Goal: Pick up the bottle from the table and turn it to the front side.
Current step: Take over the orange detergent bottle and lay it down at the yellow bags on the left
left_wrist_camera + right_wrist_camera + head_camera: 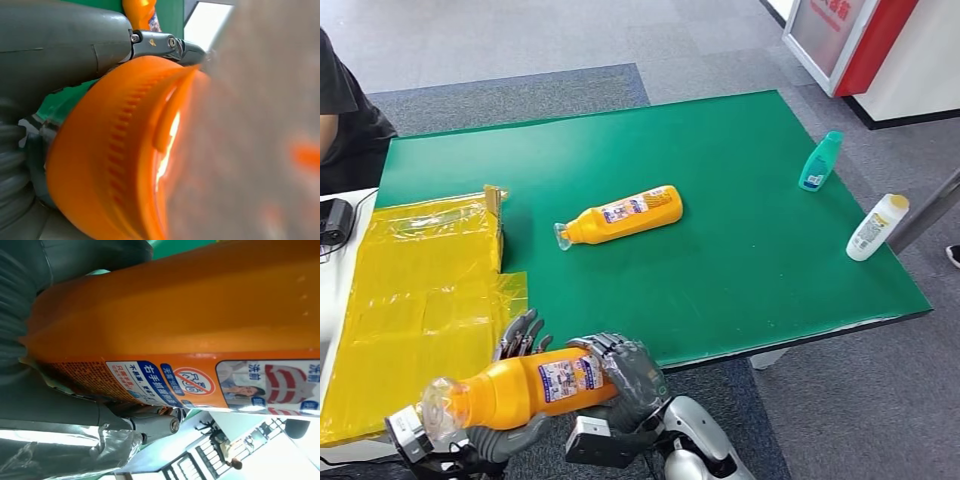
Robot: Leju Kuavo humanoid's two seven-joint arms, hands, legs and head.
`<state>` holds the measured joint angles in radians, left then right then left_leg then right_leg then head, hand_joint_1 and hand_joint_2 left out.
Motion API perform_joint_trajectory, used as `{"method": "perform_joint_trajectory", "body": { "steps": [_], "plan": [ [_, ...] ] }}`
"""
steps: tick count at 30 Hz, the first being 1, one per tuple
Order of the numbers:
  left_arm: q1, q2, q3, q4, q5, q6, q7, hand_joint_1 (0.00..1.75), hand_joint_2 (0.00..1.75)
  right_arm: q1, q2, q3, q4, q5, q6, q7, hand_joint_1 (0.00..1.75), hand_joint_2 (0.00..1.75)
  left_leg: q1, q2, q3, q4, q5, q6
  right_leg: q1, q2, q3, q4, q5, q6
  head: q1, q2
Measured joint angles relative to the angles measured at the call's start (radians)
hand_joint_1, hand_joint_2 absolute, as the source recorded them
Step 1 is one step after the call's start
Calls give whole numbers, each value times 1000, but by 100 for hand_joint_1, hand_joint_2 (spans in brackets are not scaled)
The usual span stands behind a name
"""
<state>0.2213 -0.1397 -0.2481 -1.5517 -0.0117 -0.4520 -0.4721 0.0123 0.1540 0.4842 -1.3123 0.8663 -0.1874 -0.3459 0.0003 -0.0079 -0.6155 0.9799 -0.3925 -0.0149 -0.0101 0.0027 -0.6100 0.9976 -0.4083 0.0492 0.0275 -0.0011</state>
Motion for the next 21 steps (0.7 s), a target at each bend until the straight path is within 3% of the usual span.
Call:
{"method": "perform_joint_trajectory", "body": {
  "steps": [5, 6, 8, 10, 12, 18, 21],
  "plan": [
    [9, 30, -39, -1, -15, 36, 7, 1, 175, -5, -12, 23, 20, -12, -15, 1, 175, 175, 0, 0, 0, 0, 0, 0, 0, 0, 0, 0, 0, 0, 0, 0],
    [9, 35, -45, -1, -15, 39, 7, 8, 175, -6, -13, 26, 22, -14, -15, 2, 175, 175, 0, 0, 0, 0, 0, 0, 0, 0, 0, 0, 0, 0, 0, 0],
    [10, 43, -53, -1, -17, 46, 6, 45, 175, -7, -15, 29, 26, -15, -16, 3, 175, 175, 0, 0, 0, 0, 0, 0, 0, 0, 0, 0, 0, 0, 0, 0],
    [10, 50, -64, -2, -24, 62, 7, 110, 175, -7, -16, 31, 29, -17, -15, 4, 175, 175, 0, 0, 0, 0, 0, 0, 0, 0, 0, 0, 0, 0, 0, 0],
    [10, 57, -75, -4, -37, 86, 7, 152, 175, -6, -17, 31, 30, -19, -15, 7, 175, 175, 0, 0, 0, 0, 0, 0, 0, 0, 0, 0, 0, 0, 0, 0],
    [6, 68, -98, -21, -77, 135, 5, 171, 175, -5, -18, 31, 30, -22, -16, 11, 175, 175, 0, 0, 0, 0, 0, 0, 0, 0, 0, 0, 0, 0, 0, 0],
    [4, 70, -102, -27, -86, 144, 5, 172, 175, -5, -18, 32, 29, -22, -16, 11, 175, 175, 0, 0, 0, 0, 0, 0, 0, 0, 0, 0, 0, 0, 0, 0]
  ]
}}
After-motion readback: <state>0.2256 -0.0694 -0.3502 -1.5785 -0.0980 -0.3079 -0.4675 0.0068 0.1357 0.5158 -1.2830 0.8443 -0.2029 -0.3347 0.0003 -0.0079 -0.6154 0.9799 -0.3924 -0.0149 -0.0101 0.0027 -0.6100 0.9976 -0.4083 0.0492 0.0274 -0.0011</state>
